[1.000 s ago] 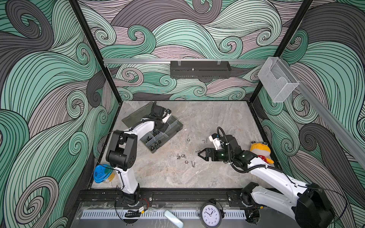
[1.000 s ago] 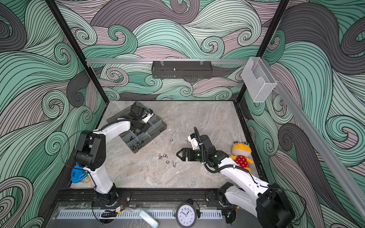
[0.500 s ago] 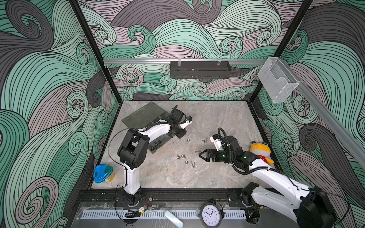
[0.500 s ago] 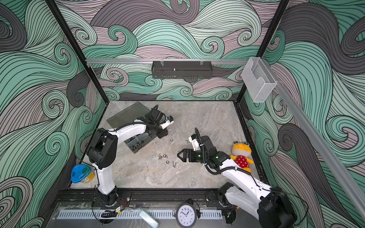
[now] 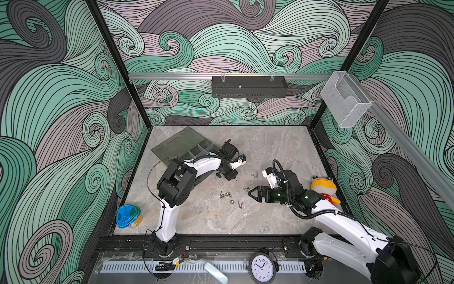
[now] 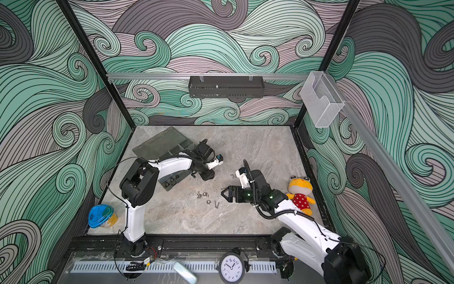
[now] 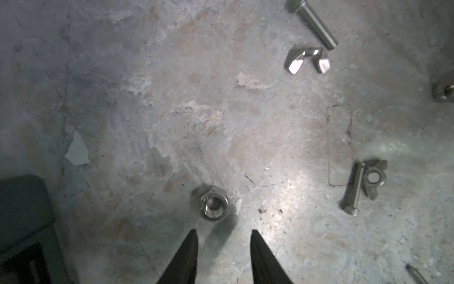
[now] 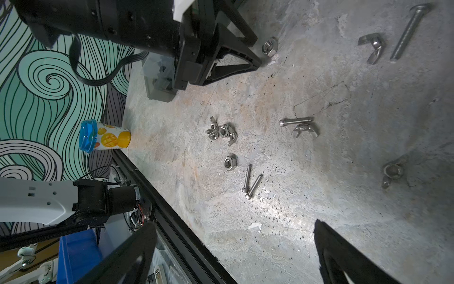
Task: Sort the screws and nuts into containers
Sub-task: Pick up the nut at the center of the table, then place the nut into the container.
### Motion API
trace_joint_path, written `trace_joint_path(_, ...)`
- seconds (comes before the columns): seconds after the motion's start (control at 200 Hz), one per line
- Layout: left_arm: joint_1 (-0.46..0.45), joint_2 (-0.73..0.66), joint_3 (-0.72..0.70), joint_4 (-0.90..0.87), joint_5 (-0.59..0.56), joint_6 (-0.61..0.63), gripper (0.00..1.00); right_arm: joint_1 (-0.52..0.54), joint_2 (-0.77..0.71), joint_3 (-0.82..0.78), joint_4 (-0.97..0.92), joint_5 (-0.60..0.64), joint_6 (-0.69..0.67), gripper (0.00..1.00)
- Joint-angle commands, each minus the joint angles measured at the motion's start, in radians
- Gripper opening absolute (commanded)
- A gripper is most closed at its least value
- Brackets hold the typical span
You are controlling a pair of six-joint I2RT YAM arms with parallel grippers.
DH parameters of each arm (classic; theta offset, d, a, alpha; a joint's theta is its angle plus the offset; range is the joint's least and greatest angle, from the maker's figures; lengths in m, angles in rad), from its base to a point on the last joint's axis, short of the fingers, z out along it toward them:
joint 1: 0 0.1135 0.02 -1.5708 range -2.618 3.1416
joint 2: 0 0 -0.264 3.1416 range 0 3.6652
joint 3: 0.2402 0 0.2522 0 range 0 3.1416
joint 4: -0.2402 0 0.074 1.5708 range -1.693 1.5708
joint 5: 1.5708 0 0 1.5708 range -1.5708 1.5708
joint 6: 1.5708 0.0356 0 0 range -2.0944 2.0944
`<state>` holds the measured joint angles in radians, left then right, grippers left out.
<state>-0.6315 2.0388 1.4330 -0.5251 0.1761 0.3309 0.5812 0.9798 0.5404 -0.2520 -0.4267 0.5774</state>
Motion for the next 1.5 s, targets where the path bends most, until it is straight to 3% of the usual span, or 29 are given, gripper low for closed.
trace_joint_path(0.0, -0.003, 0.032, 0.053, -0.031, -0.003, 0.009, 0.4, 0.0, -0.019, -0.017, -0.011, 0.008, -0.002, 1.0)
trace_joint_path(0.52, -0.015, 0.086, 0.091, -0.034, -0.002, 0.016, 0.41, -0.011, -0.026, -0.015, -0.024, 0.002, -0.011, 1.0)
trace_joint_path(0.71, -0.016, 0.103, 0.106, -0.047, -0.007, 0.013, 0.37, -0.014, -0.03, -0.017, -0.025, 0.001, -0.008, 1.0)
trace_joint_path(0.846, -0.016, 0.101, 0.111, -0.057, -0.008, 0.011, 0.29, -0.014, -0.031, -0.015, -0.026, 0.001, -0.009, 1.0)
trace_joint_path(1.091, -0.007, 0.001, 0.1, -0.045, -0.07, 0.012, 0.23, -0.016, -0.025, -0.017, -0.017, -0.002, -0.007, 1.0)
trace_joint_path(1.271, 0.069, -0.122, 0.084, -0.02, -0.114, 0.009, 0.23, -0.015, -0.012, -0.012, -0.008, -0.006, -0.009, 1.0)
trace_joint_path(1.496, 0.241, -0.185, 0.022, 0.007, -0.209, -0.031, 0.23, -0.012, 0.008, 0.012, -0.003, -0.029, -0.012, 1.0)
